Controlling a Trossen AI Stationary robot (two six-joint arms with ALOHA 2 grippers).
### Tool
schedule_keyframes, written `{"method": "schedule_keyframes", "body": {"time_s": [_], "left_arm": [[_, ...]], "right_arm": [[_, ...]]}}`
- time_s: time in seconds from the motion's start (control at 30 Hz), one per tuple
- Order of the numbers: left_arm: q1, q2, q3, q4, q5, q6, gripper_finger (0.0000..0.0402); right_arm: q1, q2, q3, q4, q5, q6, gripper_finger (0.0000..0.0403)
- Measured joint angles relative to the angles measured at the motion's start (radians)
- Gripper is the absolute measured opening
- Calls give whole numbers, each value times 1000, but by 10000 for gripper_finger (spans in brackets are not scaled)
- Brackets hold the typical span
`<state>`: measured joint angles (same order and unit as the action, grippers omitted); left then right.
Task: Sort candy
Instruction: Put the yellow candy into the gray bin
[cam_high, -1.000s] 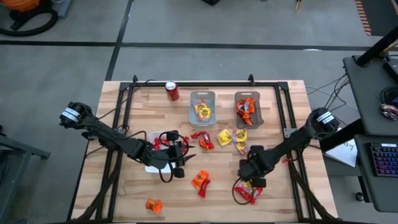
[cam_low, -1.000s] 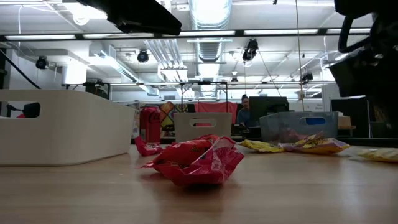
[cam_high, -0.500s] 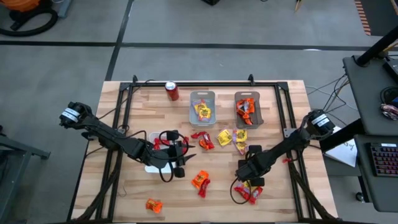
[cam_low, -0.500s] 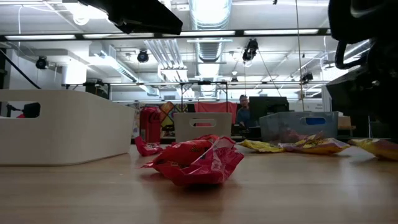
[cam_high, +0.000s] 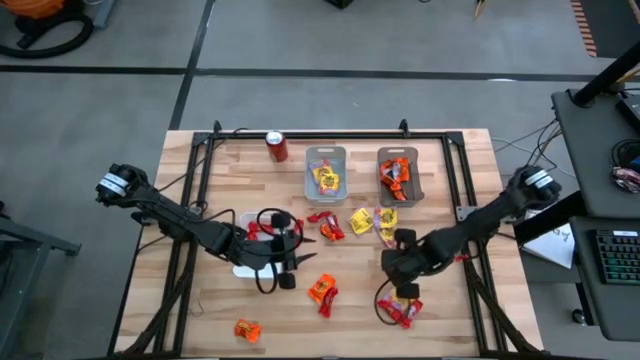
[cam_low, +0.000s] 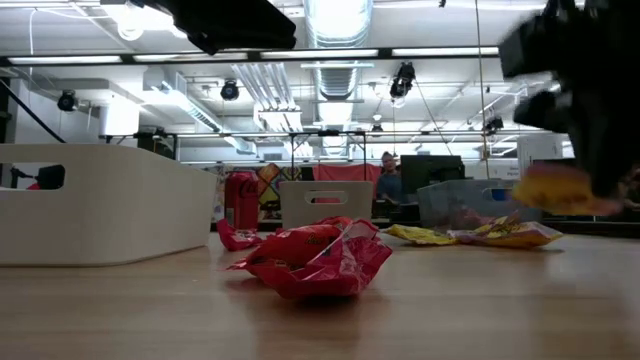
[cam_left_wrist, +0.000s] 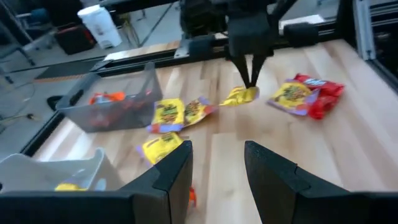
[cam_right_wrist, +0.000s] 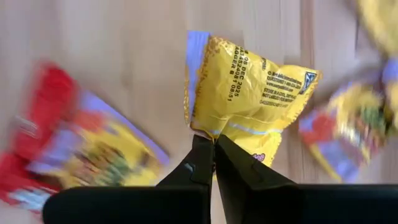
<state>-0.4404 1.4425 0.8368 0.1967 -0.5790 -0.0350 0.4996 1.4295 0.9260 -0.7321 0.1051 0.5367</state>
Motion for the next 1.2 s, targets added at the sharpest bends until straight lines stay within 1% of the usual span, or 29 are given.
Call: {"method": "schedule_keyframes", "body": {"time_s": [0.1,0.23,0.43,0.63,0.73,0.87,1.03,1.2], "left_arm": [[0,0,0,15,27,16,130],[0,0,-7,74,94,59,130],[1,14,-38,261,194,156,130],[7,112,-48,467,287,235,130],[10,163,-44,534,293,240,130],[13,226,-16,549,294,240,130],[33,301,42,571,295,241,130],[44,361,97,569,306,240,130]], "right_arm": [[-4,-51,0,90,1,-28,8],[-11,-97,0,220,-8,-76,8],[-36,-112,0,397,-127,-129,8],[-71,-85,0,555,-261,-171,8],[-87,-85,0,595,-292,-190,8],[-105,-92,0,599,-300,-207,8],[-129,-86,0,611,-347,-218,9],[-135,-86,1,611,-349,-232,9]]}}
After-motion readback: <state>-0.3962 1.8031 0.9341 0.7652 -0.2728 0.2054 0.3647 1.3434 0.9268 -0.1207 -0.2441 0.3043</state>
